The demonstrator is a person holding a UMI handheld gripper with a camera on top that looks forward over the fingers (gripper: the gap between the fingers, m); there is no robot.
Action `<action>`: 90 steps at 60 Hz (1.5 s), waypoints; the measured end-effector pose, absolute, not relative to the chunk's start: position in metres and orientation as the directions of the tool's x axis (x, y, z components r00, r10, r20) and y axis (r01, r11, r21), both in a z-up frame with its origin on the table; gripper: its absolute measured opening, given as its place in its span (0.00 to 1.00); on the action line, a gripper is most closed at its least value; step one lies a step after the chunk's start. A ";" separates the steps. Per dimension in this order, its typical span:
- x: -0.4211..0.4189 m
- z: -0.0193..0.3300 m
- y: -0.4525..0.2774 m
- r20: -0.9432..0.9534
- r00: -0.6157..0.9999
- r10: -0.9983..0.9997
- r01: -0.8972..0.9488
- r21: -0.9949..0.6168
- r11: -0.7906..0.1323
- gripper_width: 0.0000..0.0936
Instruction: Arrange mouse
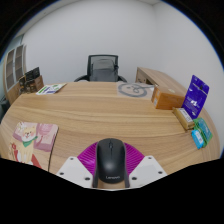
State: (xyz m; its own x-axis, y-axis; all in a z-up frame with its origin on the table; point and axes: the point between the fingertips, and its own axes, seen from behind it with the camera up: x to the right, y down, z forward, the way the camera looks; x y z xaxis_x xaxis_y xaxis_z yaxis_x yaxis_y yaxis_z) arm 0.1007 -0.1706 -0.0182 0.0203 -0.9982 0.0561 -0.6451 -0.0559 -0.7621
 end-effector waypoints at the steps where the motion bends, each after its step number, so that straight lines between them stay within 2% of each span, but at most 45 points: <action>1: 0.100 -0.018 -0.171 0.059 0.018 -0.998 -0.647 -0.761 -0.057 0.37; 4: 0.100 -0.018 -0.171 0.065 0.008 -0.998 -0.659 -0.750 -0.055 0.33; 10: 0.098 -0.003 -0.170 0.074 -0.011 -0.997 -0.671 -0.740 -0.047 0.31; 19: 0.100 0.071 -0.158 0.093 -0.046 -0.995 -0.616 -0.786 -0.045 0.31; 28: 0.104 0.148 -0.093 0.018 0.004 -1.000 -0.556 -0.831 -0.017 0.31; 35: 0.105 0.175 -0.025 -0.011 0.096 -0.995 -0.519 -0.854 -0.041 0.31; 41: 0.102 0.161 0.033 -0.031 0.156 -0.987 -0.535 -0.843 -0.058 0.31; 53: 0.091 0.077 0.102 -0.003 0.209 -0.978 -0.591 -0.797 -0.124 0.31; 61: 0.079 0.023 0.115 0.001 0.218 -0.976 -0.641 -0.754 -0.144 0.32; 73: 0.068 -0.011 0.110 0.017 0.183 -0.983 -0.675 -0.725 -0.138 0.37; 82: 0.064 -0.013 0.106 0.027 0.185 -0.982 -0.660 -0.738 -0.144 0.53; 84: 0.063 -0.014 0.104 0.035 0.173 -0.984 -0.665 -0.733 -0.143 0.67; 87: 0.064 -0.011 0.093 0.065 0.142 -0.988 -0.664 -0.734 -0.144 0.93; 90: 0.061 -0.004 0.089 0.068 0.139 -0.988 -0.666 -0.731 -0.144 0.90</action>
State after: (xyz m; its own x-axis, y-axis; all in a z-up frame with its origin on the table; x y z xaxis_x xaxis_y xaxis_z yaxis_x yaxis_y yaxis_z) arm 0.0605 0.0886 -0.0042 0.1389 -0.9880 0.0679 -0.6665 -0.1440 -0.7315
